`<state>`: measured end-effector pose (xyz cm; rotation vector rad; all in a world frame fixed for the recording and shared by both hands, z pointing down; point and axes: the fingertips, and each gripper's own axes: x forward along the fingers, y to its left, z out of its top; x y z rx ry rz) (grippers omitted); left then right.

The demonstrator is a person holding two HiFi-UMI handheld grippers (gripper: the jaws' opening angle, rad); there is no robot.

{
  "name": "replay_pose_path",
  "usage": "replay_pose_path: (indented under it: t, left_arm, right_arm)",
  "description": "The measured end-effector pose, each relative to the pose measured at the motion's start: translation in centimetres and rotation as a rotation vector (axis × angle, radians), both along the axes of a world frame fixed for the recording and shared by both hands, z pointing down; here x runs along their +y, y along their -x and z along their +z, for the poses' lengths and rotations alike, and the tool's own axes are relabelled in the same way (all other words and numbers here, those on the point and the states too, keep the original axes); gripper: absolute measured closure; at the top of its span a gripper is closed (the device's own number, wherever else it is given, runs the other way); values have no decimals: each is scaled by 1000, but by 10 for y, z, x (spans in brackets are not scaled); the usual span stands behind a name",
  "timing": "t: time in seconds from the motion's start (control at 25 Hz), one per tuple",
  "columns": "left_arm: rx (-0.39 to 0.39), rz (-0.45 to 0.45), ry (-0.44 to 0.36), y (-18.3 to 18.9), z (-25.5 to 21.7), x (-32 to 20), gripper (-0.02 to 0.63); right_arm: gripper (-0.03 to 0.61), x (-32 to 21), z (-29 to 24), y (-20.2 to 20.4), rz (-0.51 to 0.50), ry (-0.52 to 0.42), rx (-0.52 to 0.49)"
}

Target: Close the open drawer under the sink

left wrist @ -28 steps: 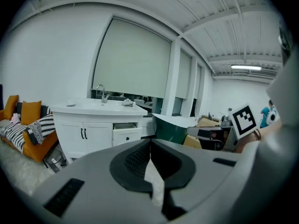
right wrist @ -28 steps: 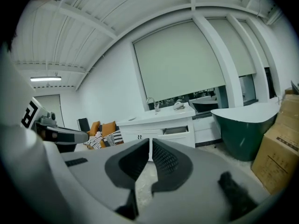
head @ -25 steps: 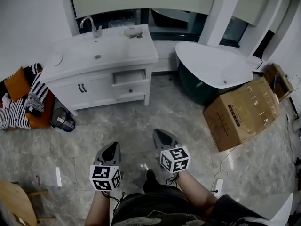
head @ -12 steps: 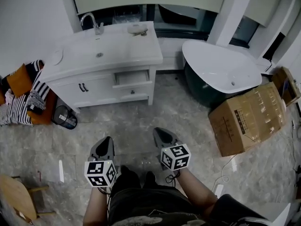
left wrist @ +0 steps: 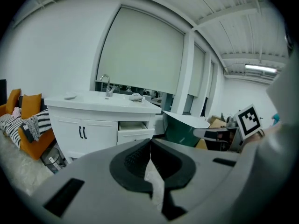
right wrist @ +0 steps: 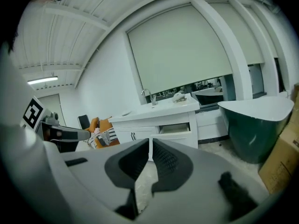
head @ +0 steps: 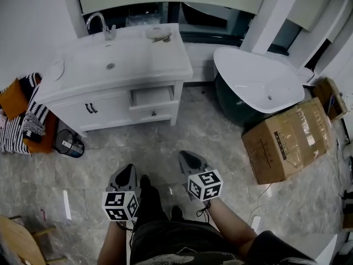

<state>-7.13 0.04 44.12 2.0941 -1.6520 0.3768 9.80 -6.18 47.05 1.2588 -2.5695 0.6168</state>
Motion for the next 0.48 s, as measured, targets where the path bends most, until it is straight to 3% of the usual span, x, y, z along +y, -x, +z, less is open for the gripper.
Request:
replay_pose_path:
  t: [0.48]
  left_arm:
    - [24, 100, 123, 64, 72, -128, 598]
  right_arm:
    - [543, -116, 82, 80, 91, 100, 124]
